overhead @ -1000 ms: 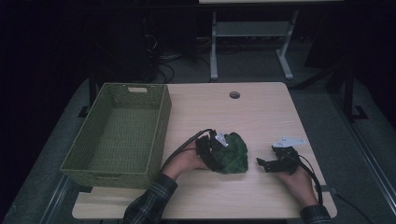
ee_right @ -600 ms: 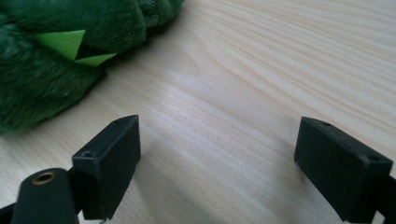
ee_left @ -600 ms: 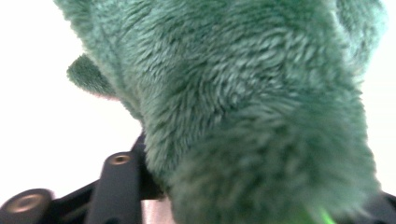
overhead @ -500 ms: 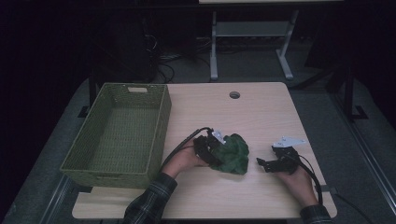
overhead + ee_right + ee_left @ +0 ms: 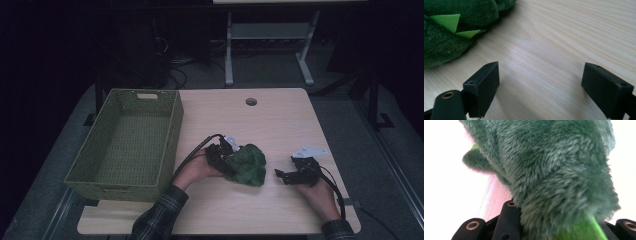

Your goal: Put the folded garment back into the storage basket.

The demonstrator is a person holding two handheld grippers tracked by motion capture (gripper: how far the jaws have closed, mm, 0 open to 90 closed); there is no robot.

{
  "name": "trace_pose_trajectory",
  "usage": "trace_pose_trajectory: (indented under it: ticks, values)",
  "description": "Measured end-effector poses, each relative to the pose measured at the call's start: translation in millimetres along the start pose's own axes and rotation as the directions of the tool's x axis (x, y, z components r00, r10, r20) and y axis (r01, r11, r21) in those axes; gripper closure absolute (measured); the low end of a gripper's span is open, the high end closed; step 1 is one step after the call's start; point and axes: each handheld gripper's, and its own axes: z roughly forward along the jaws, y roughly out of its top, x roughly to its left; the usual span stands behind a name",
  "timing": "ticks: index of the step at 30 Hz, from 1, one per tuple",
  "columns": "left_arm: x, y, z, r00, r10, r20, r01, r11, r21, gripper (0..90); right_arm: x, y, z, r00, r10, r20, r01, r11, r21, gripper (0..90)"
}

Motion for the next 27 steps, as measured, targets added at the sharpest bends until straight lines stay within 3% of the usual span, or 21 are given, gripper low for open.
trace_pose_trajectory:
  ticks: [6,13,27]
  values:
    - [-3.2,3.4,-18.1,0.9995,-0.031,-0.003,0.031,0.9987,-0.041,71.9,0.1,0.0,-0.1,1.0,0.002,-0.001,-0.002,1.0,0.0,14.4]
    - [-10.2,8.7,-43.3,0.9991,-0.039,-0.014,0.038,0.9964,-0.076,71.6,0.0,0.0,0.0,1.0,0.0,-0.001,0.0,1.0,-0.001,14.3]
    - [-14.3,16.8,-85.3,0.9969,-0.063,-0.047,0.058,0.9922,-0.11,71.3,0.1,0.1,-0.1,1.0,0.002,-0.001,-0.002,1.0,-0.001,14.4]
